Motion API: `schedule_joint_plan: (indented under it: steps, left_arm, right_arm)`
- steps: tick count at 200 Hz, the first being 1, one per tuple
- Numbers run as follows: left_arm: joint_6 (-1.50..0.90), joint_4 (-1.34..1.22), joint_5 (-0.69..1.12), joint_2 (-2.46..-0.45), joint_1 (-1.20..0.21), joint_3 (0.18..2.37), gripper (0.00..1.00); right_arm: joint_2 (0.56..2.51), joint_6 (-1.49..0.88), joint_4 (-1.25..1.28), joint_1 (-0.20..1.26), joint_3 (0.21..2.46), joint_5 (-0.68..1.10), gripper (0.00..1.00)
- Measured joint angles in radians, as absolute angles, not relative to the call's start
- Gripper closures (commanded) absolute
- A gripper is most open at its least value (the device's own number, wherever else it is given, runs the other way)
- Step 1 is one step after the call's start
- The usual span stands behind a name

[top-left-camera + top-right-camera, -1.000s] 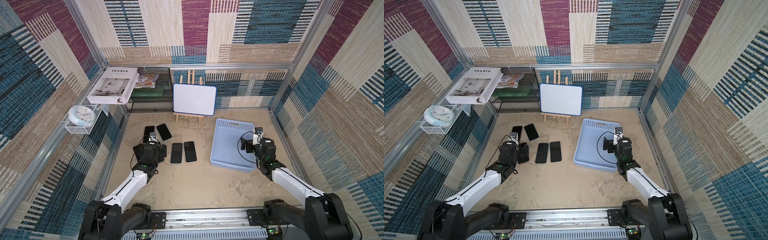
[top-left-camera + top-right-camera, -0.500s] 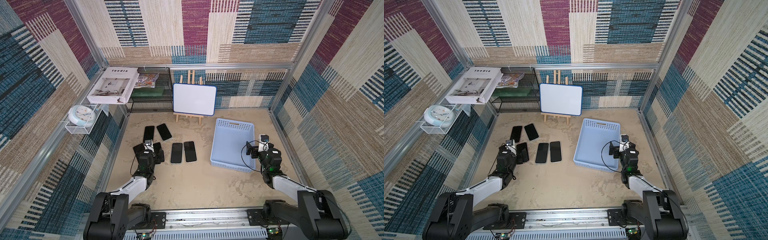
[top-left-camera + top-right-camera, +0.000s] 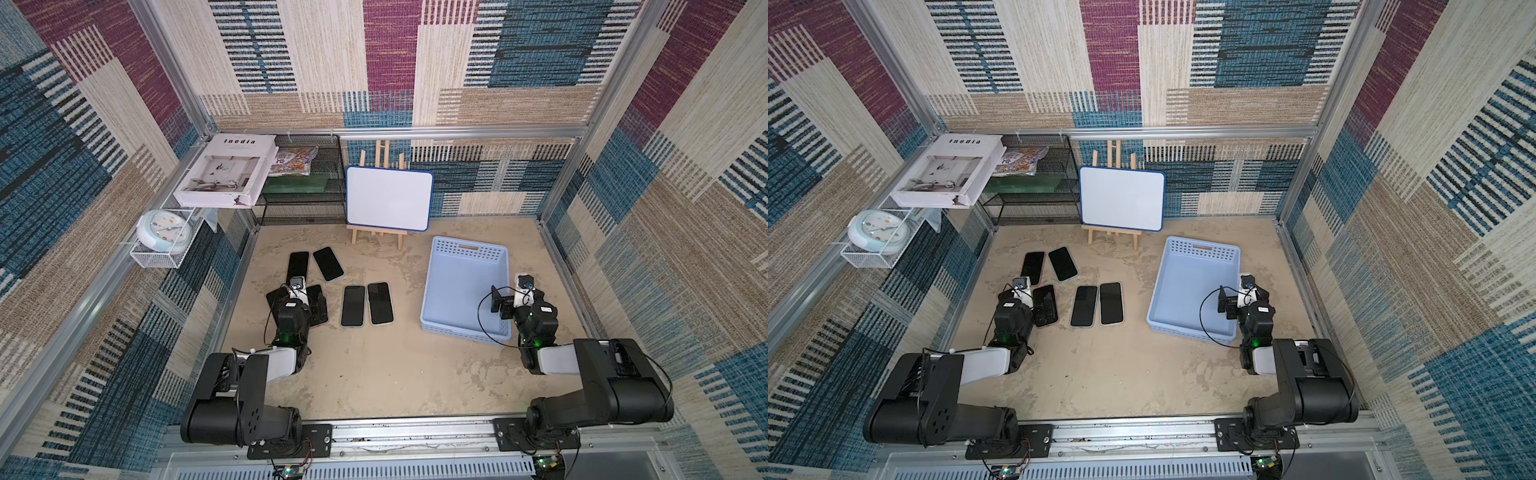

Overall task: Take the phone out of the storage box
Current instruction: Reset both arms

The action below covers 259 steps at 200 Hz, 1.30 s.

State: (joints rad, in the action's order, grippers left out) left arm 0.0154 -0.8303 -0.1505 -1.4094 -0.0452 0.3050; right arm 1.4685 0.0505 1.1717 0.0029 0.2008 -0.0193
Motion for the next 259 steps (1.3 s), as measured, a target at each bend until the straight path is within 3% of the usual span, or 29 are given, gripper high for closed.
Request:
schedule_joint_plan:
  steps: [80,94,151,259]
  left_arm:
    - [0.027,-0.863,-0.132,-1.517,-0.036,0.375,0.05]
    - [0.027,-0.835,-0.126,-1.523,-0.033,0.404,0.01]
    - [0.025,-0.795,-0.11,-1.525,-0.024,0.415,0.01]
    - [-0.045,-0.793,-0.266,-1.524,-0.024,0.406,0.01]
  right_arm:
    - [1.514,0.04,1.203,0.001,0.247,-0.043,0.0]
    - [1.515,0.039,1.201,0.001,0.25,-0.046,0.0]
    - [1.516,0.036,1.2,0.001,0.251,-0.052,0.0]
    - [1.516,0.036,1.199,0.001,0.251,-0.052,0.0]
